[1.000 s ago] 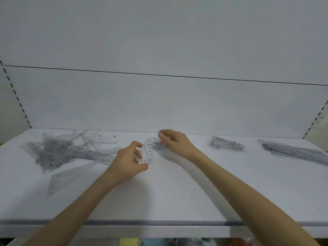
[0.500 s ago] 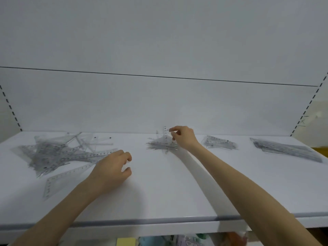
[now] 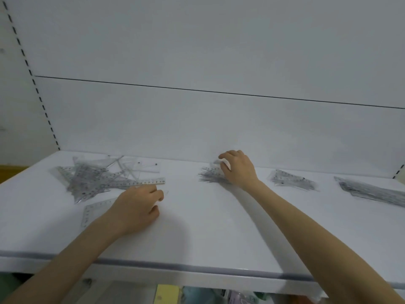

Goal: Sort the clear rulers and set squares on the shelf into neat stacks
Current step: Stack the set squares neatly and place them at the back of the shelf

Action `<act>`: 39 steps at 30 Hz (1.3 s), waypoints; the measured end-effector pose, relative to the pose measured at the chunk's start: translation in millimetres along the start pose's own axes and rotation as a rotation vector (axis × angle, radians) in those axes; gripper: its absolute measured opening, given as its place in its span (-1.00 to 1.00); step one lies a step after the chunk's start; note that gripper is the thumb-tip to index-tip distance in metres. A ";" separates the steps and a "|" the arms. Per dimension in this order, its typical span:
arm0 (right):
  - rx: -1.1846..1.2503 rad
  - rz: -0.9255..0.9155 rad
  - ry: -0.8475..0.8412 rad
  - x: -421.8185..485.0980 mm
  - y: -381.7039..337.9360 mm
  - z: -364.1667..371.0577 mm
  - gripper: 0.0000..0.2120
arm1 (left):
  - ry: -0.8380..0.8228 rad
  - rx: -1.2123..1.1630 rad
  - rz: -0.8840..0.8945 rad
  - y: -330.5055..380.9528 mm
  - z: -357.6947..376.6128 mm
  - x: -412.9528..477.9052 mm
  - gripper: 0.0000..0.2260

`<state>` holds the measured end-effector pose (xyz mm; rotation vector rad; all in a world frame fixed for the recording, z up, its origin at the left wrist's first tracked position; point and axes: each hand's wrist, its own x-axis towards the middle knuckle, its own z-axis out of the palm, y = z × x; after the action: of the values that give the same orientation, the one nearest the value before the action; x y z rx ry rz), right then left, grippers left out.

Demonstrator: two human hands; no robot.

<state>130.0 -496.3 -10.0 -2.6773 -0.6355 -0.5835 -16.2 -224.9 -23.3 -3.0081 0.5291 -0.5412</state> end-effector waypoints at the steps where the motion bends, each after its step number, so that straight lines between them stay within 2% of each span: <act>1: 0.001 -0.029 -0.018 -6.5 -4.2 -5.6 -0.73 | 0.002 -0.008 -0.015 -1.9 -1.8 -4.1 -0.77; 3: -0.044 -0.096 -0.102 -20.8 -14.2 -17.8 -0.69 | 0.000 -0.012 -0.053 -4.4 -6.9 -14.0 -0.86; 8: -0.164 -0.166 -0.244 -47.5 -47.4 -31.9 -0.58 | -0.124 0.050 -0.239 -27.6 -26.8 -45.0 -0.75; 15: -0.137 -0.141 -0.297 -71.5 -96.2 -28.7 -0.54 | -0.090 -0.025 -0.408 -90.0 -49.8 -94.8 -0.79; 22: -0.146 -0.157 -0.265 -65.7 -175.6 -10.7 -0.55 | -0.020 -0.091 -0.316 -146.0 -48.9 -121.6 -0.78; 29: -0.070 -0.049 -0.234 -53.9 -258.2 23.2 -0.63 | -0.017 -0.180 -0.178 -212.1 -46.1 -138.4 -0.85; 34: -0.010 -0.008 -0.207 -36.8 -299.1 39.4 -0.64 | -0.037 -0.289 -0.116 -229.9 -37.6 -124.8 -0.85; 37: -0.049 -0.053 -0.285 -17.0 -318.7 48.9 -0.52 | -0.051 -0.330 -0.096 -231.9 -31.7 -114.9 -0.84; 39: -0.154 -0.105 -0.335 -7.1 -327.1 56.8 -0.50 | -0.041 -0.356 -0.089 -232.8 -29.6 -110.2 -0.83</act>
<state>-16.9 -199.1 8.4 -2.9292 -0.8563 -0.2141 -48.1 32.0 -9.3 -3.3857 0.5438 -0.4280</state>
